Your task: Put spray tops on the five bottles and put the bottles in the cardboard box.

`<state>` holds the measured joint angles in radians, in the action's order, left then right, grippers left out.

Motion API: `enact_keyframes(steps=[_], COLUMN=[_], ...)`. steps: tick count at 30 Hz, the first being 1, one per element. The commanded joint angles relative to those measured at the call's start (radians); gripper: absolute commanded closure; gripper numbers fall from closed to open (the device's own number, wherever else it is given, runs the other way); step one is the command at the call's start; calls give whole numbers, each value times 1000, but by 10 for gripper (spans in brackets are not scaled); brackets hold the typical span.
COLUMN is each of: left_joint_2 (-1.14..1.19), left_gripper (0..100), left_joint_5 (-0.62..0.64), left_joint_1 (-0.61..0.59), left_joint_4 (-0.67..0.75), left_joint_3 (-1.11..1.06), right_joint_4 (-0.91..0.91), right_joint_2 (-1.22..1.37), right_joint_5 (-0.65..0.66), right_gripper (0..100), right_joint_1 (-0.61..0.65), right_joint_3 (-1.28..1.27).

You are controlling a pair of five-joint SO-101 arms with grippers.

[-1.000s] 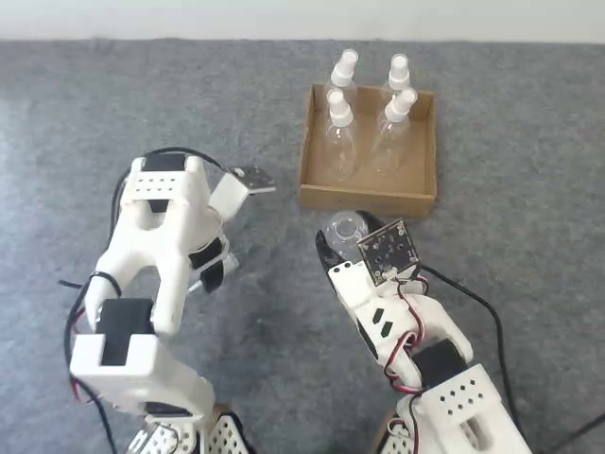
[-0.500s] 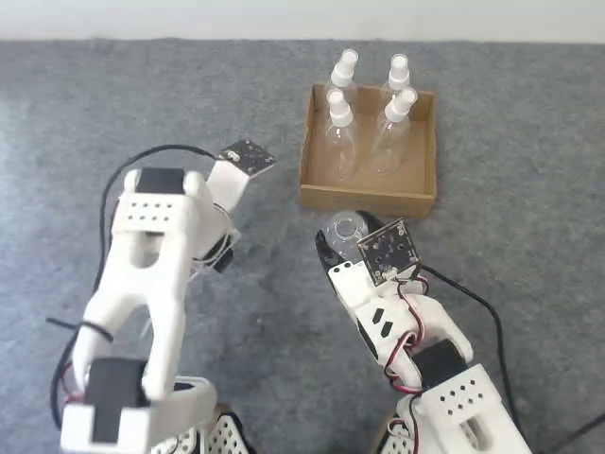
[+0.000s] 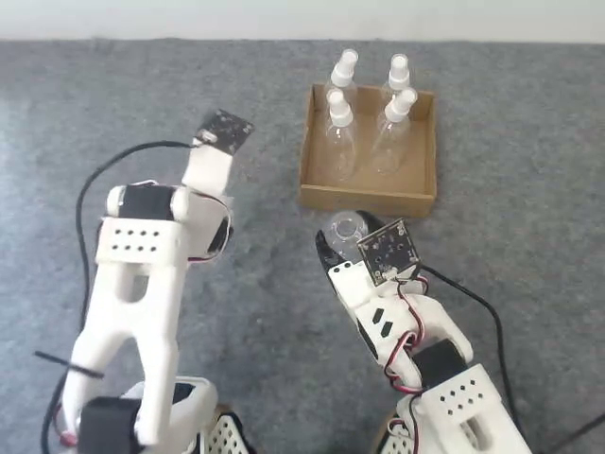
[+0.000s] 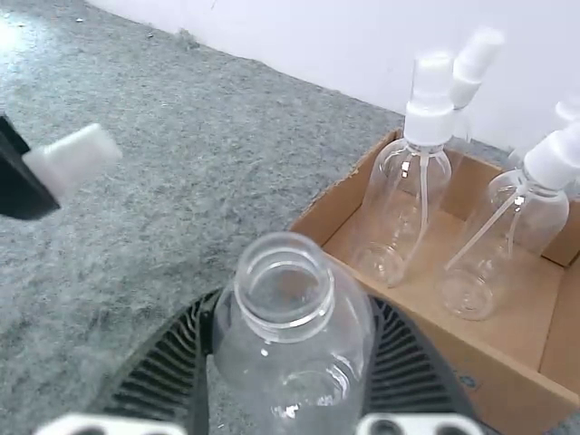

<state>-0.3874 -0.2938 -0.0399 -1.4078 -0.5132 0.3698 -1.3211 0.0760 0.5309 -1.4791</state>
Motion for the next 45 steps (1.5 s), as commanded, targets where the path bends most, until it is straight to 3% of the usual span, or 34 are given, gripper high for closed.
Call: enact_keyframes(steps=[1, 19, 31, 45], left_joint_2=[-120, -338, -520, -574], left_gripper=[987, 987, 987, 987], left_joint_5=[97, 281, 405, 413], left_joint_1=[5, 12, 173, 382], left_joint_4=[54, 183, 273, 393], left_joint_3=[10, 10, 8, 7], right_joint_4=[-21, -12, -22, -24], right_joint_2=[-19, -19, -27, -27], right_joint_5=[14, 17, 17, 17], right_gripper=[930, 930, 930, 930], right_joint_1=[-7, 30, 44, 44], right_joint_3=[14, 12, -6, -6])
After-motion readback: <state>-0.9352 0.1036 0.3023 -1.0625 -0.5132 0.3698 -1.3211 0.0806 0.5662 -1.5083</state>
